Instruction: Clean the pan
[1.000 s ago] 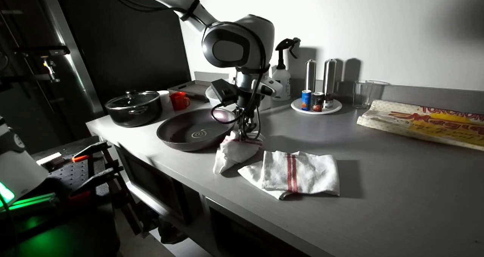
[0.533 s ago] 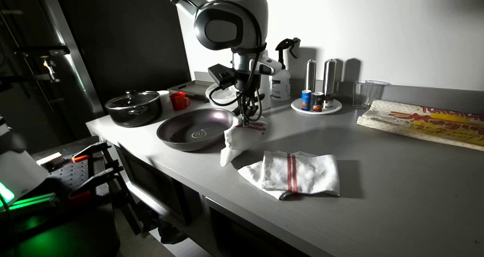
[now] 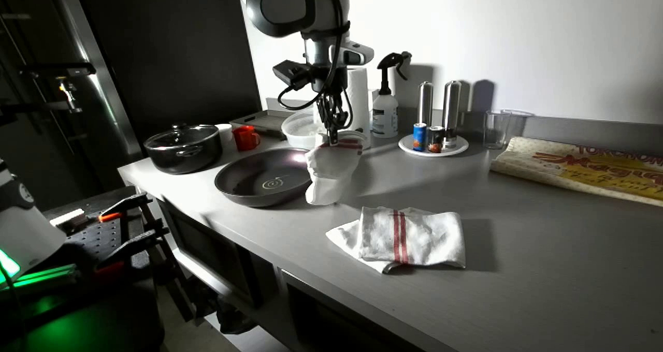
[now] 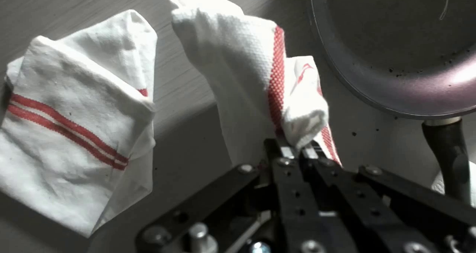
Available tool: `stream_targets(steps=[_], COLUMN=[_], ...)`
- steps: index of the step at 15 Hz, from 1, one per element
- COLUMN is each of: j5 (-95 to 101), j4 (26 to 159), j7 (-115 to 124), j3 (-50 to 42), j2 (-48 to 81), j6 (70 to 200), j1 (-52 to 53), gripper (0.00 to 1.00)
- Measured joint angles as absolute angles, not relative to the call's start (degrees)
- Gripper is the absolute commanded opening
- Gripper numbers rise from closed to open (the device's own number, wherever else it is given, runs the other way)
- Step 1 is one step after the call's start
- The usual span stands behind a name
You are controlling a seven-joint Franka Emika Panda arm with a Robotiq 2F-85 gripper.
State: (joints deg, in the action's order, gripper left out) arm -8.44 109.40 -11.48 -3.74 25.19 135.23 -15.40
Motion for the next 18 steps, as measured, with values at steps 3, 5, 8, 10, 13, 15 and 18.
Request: stream_targets(steps=[3,5,8,10,13,15,18], j5=[-7.8,-6.6,-4.4,-2.8,-1.0,-0.8,-0.9], j4=[110.8,111.8,113.4,114.7,116.7,117.9,119.3], j7=[-12.2,-12.7,-13.3,-13.7,-14.7,-16.3,-19.3], j3=[-3.7,-3.6,-2.9,-2.1,-0.7,0.5,2.2], j2=[22.3,20.1,17.0,15.2,13.2,12.4,11.7], j6=[136.1,136.3,136.3,136.2,135.4,133.9,130.8], j1=[-13.7,-12.3,-9.9,-8.2,-5.8,-4.6,-3.3], gripper=[0.02,0.02,0.02,0.02,0.02,0.02,0.02])
